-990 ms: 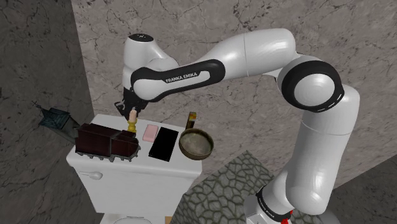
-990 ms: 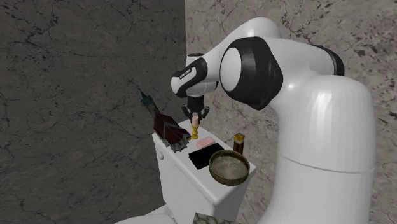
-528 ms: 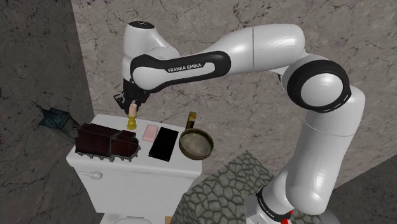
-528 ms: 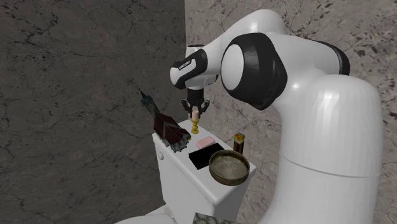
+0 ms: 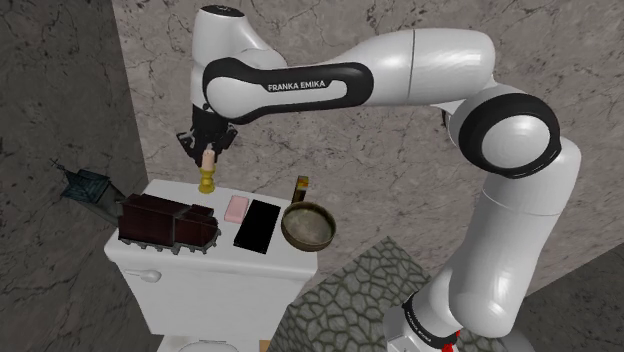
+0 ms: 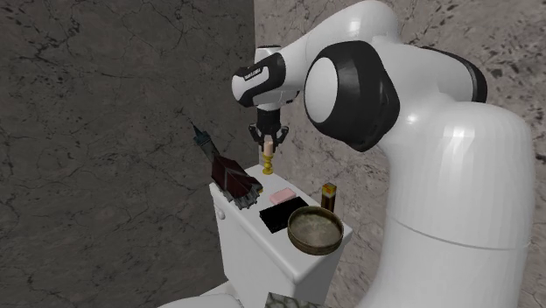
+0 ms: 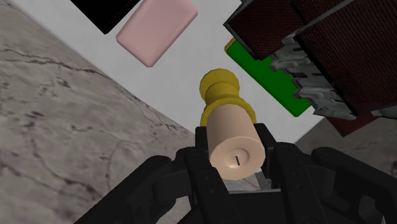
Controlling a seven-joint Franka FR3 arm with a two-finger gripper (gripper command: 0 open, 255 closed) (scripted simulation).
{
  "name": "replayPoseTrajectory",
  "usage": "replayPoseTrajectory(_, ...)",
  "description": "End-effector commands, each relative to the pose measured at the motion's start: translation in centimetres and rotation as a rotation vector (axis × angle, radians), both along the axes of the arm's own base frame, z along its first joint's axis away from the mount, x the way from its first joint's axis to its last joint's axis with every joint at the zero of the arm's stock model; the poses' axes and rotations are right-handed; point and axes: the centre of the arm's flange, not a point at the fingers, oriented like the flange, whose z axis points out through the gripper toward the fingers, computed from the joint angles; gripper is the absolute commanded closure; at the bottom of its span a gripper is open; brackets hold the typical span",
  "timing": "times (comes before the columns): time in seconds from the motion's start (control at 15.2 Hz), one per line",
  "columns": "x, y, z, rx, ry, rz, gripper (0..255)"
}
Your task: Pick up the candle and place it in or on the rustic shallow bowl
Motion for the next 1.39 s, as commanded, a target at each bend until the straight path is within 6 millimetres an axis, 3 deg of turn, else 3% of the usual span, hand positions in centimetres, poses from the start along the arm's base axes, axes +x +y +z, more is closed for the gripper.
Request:
replayPoseTrajectory(0.0,-0.1,-0.1,1.0,0.0,0.0,0.0,255)
replayPoseTrajectory(0.79,-0.1,-0.1,7.2,0.0,0.0,0.0,255)
replayPoseTrajectory(1.32,-8.0,-6.9,8.6,0.0,0.0,0.0,255)
